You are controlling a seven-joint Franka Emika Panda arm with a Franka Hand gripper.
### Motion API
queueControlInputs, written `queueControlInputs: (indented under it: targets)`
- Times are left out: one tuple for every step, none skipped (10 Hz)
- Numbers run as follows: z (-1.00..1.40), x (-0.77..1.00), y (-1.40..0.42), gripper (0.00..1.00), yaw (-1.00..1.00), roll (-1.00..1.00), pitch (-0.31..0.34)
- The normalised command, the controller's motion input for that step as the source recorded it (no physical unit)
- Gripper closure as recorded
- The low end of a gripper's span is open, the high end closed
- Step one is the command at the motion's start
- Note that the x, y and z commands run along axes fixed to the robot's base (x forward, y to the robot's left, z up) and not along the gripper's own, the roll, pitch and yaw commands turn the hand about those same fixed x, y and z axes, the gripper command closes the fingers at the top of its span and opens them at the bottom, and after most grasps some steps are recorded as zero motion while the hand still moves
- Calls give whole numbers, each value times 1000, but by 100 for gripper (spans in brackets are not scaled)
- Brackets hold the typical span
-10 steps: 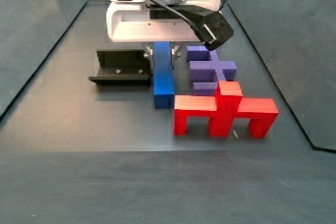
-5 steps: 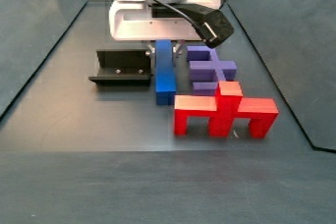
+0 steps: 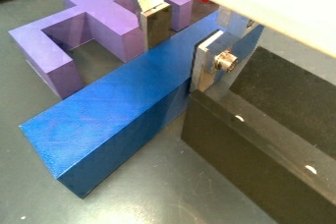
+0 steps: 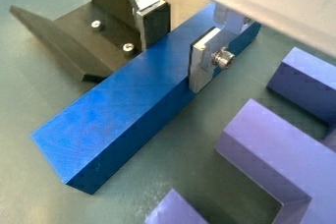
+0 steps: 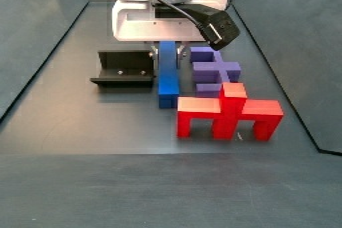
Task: Pick up the blue object. Move up. Move to above the board. Insert the blue object.
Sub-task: Pick up the blue object, then move up, then move to above the board.
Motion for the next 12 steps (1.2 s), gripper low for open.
queueControlInputs:
  targets:
    - [0, 0, 0, 100, 0, 0, 0]
    - [0, 0, 0, 100, 0, 0, 0]
    - [0, 0, 0, 100, 0, 0, 0]
    - [833, 0, 0, 100, 0, 0, 0]
    - [823, 15, 53, 100, 34, 7, 1]
    - [653, -33, 50, 100, 30, 10, 47]
    - [276, 16, 19, 100, 15, 23, 35]
    - [1400, 0, 0, 100, 0, 0, 0]
    - [1400, -16, -3, 100, -7, -1, 20]
    - [1400, -40, -1, 100, -6, 14, 27]
    - [1400, -8, -4, 100, 1, 26, 4]
    - [1400, 6, -2, 100, 5, 21, 38]
